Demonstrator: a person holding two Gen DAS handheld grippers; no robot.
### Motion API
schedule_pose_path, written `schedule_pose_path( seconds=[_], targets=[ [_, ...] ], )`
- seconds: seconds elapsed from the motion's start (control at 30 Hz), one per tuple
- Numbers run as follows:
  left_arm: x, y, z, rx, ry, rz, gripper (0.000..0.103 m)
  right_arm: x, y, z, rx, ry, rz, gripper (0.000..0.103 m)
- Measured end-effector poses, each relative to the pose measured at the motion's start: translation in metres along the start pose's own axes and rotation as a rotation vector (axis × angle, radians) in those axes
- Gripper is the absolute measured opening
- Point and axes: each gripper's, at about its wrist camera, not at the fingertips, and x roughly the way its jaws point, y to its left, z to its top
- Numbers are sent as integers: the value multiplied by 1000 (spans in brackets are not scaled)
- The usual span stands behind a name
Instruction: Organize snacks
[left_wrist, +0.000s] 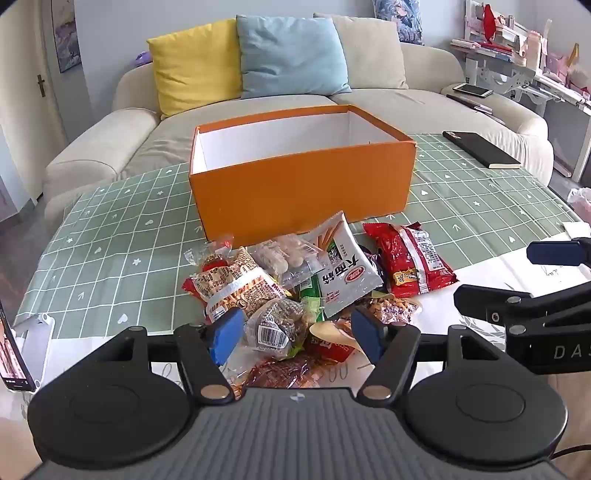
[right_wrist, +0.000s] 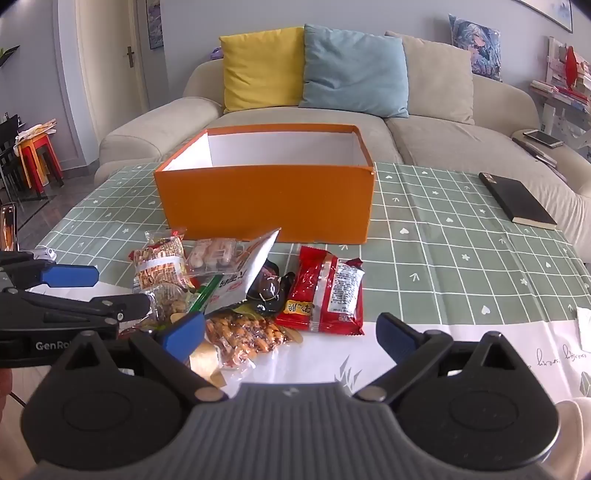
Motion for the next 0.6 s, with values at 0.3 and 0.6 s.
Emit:
schedule_pose_path(
  seconds=[0.3,0.6],
  targets=[
    [0,1,1,-10,2,-9,78,0,0,0,3,6,-1,96],
    [3,1,0,-11,2,-8,78,0,0,0,-1,6,-3,96]
  ],
)
